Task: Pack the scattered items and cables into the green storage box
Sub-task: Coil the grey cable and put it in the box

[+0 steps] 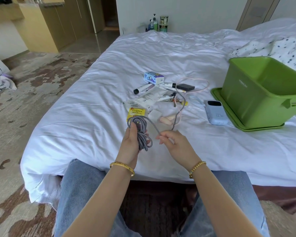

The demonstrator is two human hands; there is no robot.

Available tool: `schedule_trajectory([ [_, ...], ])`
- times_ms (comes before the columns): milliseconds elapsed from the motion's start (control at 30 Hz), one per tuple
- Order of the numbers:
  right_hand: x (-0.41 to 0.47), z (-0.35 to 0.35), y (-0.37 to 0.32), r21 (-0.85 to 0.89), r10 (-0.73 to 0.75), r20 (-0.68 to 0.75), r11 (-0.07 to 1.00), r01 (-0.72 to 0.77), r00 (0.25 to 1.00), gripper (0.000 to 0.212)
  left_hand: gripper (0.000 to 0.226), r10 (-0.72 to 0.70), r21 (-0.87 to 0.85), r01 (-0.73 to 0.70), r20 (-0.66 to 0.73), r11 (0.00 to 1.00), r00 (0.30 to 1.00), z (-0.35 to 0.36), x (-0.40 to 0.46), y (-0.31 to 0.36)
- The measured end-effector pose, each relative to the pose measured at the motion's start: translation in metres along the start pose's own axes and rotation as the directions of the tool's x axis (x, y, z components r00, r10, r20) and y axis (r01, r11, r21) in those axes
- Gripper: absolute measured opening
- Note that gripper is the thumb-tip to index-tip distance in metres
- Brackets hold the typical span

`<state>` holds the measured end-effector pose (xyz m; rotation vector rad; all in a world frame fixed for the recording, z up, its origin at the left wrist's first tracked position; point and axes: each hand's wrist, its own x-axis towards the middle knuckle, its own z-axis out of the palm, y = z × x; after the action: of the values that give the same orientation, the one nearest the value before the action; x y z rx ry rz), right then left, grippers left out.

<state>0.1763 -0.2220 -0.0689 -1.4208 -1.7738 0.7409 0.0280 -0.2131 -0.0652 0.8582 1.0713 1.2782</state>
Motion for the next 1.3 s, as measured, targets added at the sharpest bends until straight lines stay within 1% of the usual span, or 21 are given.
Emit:
schedule_trajectory([
  [67, -0.001, 0.005, -0.001, -0.105, -0.057, 0.049, 0.993, 0.062, 0.997, 0.022, 0.045, -0.004, -0.064, 0.004, 0.006, 0.998, 1.000, 0.001, 0.001, 0.000],
  [167, -0.001, 0.014, 0.001, -0.225, -0.107, 0.110, 0.966, 0.129, 0.988, 0.021, 0.046, -0.014, -0.197, 0.034, 0.102, 0.980, 0.995, 0.003, 0.000, 0.004],
  [233, -0.001, 0.015, 0.003, -0.232, -0.100, 0.125, 0.964, 0.128, 0.987, 0.019, 0.044, -0.019, -0.203, 0.046, 0.133, 0.978, 0.991, 0.005, 0.000, 0.007],
  [300, 0.000, 0.014, 0.007, -0.268, -0.102, 0.078, 0.956, 0.119, 0.992, 0.016, 0.044, -0.014, -0.173, 0.035, 0.122, 0.984, 0.992, 0.005, 0.002, 0.009],
  [367, 0.001, 0.011, 0.016, -0.389, -0.056, -0.028, 0.920, 0.040, 0.998, 0.015, 0.045, -0.010, -0.163, 0.026, 0.098, 0.986, 0.995, 0.003, 0.004, 0.012],
  [433, 0.002, 0.005, 0.024, -0.511, 0.047, -0.163, 0.851, -0.125, 0.986, 0.018, 0.047, -0.016, -0.178, 0.030, 0.075, 0.984, 0.997, -0.001, 0.007, 0.016],
  [500, 0.005, -0.003, 0.029, -0.497, 0.179, -0.251, 0.820, -0.285, 0.951, 0.020, 0.047, -0.019, -0.162, 0.029, 0.064, 0.986, 0.998, -0.005, 0.010, 0.019],
  [533, 0.007, -0.006, 0.030, -0.453, 0.224, -0.246, 0.833, -0.317, 0.943, 0.019, 0.046, -0.016, -0.118, 0.023, 0.055, 0.993, 0.998, -0.007, 0.011, 0.019],
  [567, 0.010, -0.008, 0.030, -0.392, 0.238, -0.228, 0.865, -0.313, 0.944, 0.017, 0.045, -0.014, -0.043, 0.016, 0.038, 0.999, 0.999, -0.009, 0.011, 0.018],
  [633, 0.014, -0.009, 0.026, -0.237, 0.187, -0.227, 0.942, -0.240, 0.956, 0.009, 0.043, -0.004, 0.138, 0.005, -0.009, 0.990, 1.000, -0.012, 0.011, 0.013],
  [700, 0.015, -0.008, 0.017, -0.103, 0.116, -0.272, 0.984, -0.149, 0.955, 0.007, 0.041, 0.030, 0.269, -0.014, -0.055, 0.963, 0.998, -0.013, 0.011, 0.006],
  [767, 0.015, -0.009, 0.007, -0.053, 0.039, -0.294, 0.997, -0.057, 0.955, 0.009, 0.037, 0.055, 0.363, -0.024, -0.076, 0.931, 0.996, -0.013, 0.012, -0.001],
  [867, 0.014, -0.010, -0.007, -0.122, -0.120, -0.268, 0.988, 0.090, 0.956, 0.011, 0.027, 0.071, 0.482, -0.037, -0.053, 0.875, 0.996, -0.013, 0.012, -0.005],
  [933, 0.014, -0.011, -0.014, -0.250, -0.225, -0.248, 0.955, 0.162, 0.942, 0.011, 0.023, 0.081, 0.577, -0.077, 0.019, 0.813, 0.997, -0.014, 0.011, -0.005],
  [967, 0.014, -0.012, -0.017, -0.303, -0.251, -0.244, 0.937, 0.172, 0.937, 0.011, 0.021, 0.083, 0.620, -0.108, 0.070, 0.777, 0.994, -0.014, 0.010, -0.005],
  [1000, 0.014, -0.013, -0.020, -0.328, -0.254, -0.248, 0.930, 0.166, 0.935, 0.011, 0.023, 0.082, 0.646, -0.146, 0.128, 0.749, 0.988, -0.014, 0.008, -0.005],
  [1100, 0.016, -0.014, -0.025, -0.314, -0.216, -0.268, 0.941, 0.127, 0.939, 0.013, 0.027, 0.047, 0.672, -0.244, 0.296, 0.699, 0.954, -0.010, 0.005, -0.005],
  [1200, 0.015, -0.011, -0.027, -0.327, -0.224, -0.264, 0.936, 0.131, 0.938, 0.012, 0.030, -0.054, 0.741, -0.272, 0.383, 0.614, 0.922, -0.007, 0.003, -0.006],
  [1233, 0.014, -0.009, -0.027, -0.340, -0.230, -0.260, 0.931, 0.134, 0.938, 0.010, 0.024, -0.076, 0.754, -0.286, 0.405, 0.592, 0.911, -0.006, 0.002, -0.006],
  [1267, 0.013, -0.008, -0.027, -0.347, -0.230, -0.258, 0.928, 0.132, 0.938, 0.008, 0.014, -0.079, 0.747, -0.297, 0.422, 0.596, 0.903, -0.006, 0.001, -0.006],
  [1300, 0.013, -0.008, -0.025, -0.346, -0.221, -0.261, 0.930, 0.122, 0.940, 0.005, 0.011, -0.069, 0.724, -0.301, 0.433, 0.621, 0.899, -0.006, -0.001, -0.004],
])
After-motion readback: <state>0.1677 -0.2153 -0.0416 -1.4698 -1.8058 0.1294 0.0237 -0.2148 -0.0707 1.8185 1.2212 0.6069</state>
